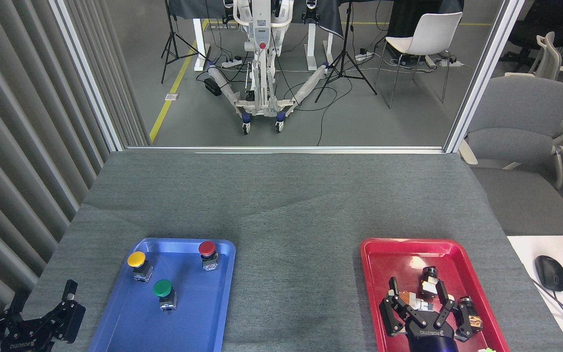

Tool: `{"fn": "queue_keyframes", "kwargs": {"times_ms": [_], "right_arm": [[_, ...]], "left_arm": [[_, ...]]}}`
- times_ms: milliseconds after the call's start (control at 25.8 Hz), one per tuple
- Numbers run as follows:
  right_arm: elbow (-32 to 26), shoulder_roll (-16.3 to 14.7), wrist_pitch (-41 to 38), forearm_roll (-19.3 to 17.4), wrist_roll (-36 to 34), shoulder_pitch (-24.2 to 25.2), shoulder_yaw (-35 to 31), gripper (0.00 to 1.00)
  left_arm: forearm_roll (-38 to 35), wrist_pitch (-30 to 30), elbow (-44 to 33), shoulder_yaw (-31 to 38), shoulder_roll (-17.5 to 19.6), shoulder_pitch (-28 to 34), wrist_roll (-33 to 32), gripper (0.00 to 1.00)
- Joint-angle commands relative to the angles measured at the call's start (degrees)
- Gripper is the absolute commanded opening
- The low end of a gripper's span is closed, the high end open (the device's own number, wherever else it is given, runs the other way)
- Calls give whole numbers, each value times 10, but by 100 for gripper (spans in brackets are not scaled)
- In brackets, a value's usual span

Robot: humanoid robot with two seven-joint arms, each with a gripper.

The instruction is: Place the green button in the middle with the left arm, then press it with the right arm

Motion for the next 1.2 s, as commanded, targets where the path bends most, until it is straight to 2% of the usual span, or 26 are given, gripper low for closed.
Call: {"fn": "queue_keyframes", "kwargs": {"times_ms": [0,930,1085,1162], "right_arm": [[0,2,1,1,-3,0,0,100],[1,1,2,0,-1,-2,-25,100],[0,2,2,0,-1,-1,-25,100],[0,2,2,0,-1,-1,-25,100]], "left_arm": [[-1,-9,-1,-1,1,-1,-1,99],[-4,-12,9,-1,-1,-2,-3,99],[-12,-15,4,-25,4,4,-4,99],[-48,-23,1,-60,11,4,-4,99]]}}
